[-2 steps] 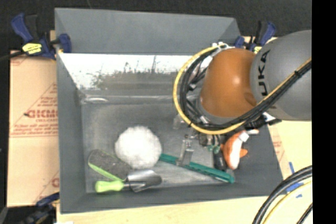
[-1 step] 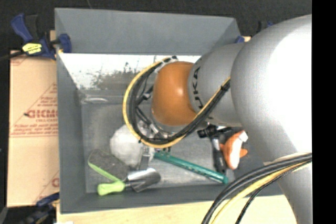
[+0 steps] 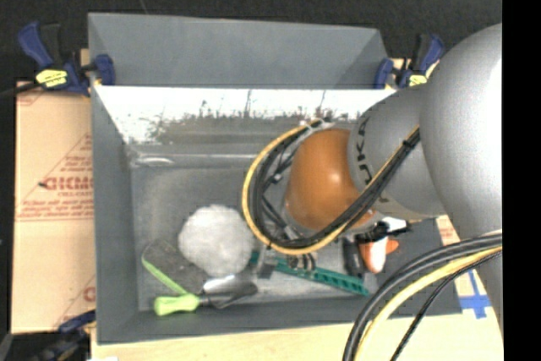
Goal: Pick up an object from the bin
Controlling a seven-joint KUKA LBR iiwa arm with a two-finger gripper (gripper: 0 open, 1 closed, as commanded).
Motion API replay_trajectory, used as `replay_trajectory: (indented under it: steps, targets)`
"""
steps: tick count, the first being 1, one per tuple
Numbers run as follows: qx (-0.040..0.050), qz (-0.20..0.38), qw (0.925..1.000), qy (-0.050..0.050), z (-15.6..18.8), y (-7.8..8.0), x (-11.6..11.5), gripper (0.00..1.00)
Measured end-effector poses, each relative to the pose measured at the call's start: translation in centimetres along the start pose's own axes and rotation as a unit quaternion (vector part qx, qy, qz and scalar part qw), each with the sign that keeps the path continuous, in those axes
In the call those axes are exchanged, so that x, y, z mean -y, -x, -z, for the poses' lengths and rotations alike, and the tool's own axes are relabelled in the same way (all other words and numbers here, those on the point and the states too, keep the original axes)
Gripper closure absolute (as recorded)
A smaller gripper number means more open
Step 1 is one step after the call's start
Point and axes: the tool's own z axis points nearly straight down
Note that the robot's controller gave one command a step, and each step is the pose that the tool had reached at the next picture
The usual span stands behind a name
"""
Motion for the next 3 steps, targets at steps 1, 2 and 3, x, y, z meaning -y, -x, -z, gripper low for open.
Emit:
replay_trajectory:
  steps: [1, 2, 3]
  targets:
    - [0.0, 0.0, 1.0, 0.0, 0.0, 0.0, 0.0, 1.0]
    - [-0.0026, -0.007, 1.0, 0.0, 9.0, -0.2, 1.0, 1.0]
    - [-0.0014, 0.003, 1.0, 0.0, 13.0, 0.1, -1.4, 1.0]
